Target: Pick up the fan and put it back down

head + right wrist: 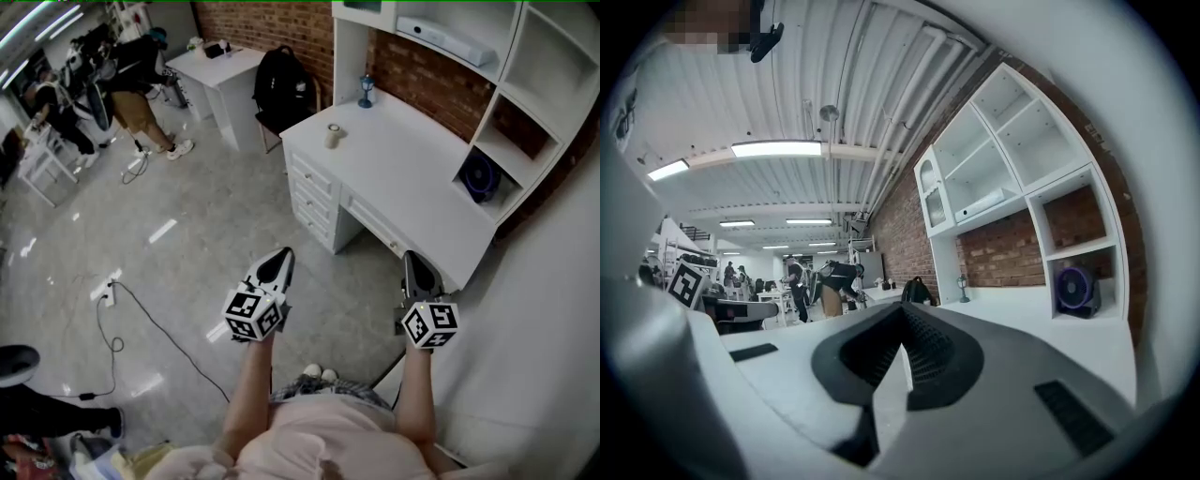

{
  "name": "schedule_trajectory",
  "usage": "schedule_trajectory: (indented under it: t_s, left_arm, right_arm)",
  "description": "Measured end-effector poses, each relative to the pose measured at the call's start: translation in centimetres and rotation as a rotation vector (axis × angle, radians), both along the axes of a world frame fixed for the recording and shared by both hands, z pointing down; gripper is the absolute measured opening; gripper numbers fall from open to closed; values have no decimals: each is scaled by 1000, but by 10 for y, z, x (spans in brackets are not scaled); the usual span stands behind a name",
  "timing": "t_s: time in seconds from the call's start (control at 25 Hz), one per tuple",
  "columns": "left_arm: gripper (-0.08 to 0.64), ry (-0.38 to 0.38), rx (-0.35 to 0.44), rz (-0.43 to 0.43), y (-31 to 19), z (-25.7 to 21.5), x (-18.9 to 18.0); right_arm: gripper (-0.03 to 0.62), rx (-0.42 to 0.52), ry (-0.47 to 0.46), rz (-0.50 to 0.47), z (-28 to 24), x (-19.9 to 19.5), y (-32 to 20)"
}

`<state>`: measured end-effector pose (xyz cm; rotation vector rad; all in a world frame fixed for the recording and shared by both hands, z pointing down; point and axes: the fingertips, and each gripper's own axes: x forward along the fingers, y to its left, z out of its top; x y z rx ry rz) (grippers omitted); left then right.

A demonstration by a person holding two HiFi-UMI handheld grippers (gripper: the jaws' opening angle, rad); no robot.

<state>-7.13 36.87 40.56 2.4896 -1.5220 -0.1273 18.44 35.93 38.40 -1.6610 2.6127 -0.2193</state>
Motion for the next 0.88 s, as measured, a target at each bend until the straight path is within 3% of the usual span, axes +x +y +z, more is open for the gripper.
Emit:
schedule_trajectory:
  t_s: [0.44, 0.72, 0.88]
  left_arm:
    - [40, -4, -38, 82, 2, 9, 12]
    - [284, 32, 7, 143, 3, -3, 19]
    - [374, 18, 62, 141, 3, -6, 19]
  right_arm:
    - [15, 6, -12, 33, 2, 6, 3]
    - [15, 3, -8, 37, 1, 7, 4]
    - [15, 5, -9, 37, 2, 5, 3]
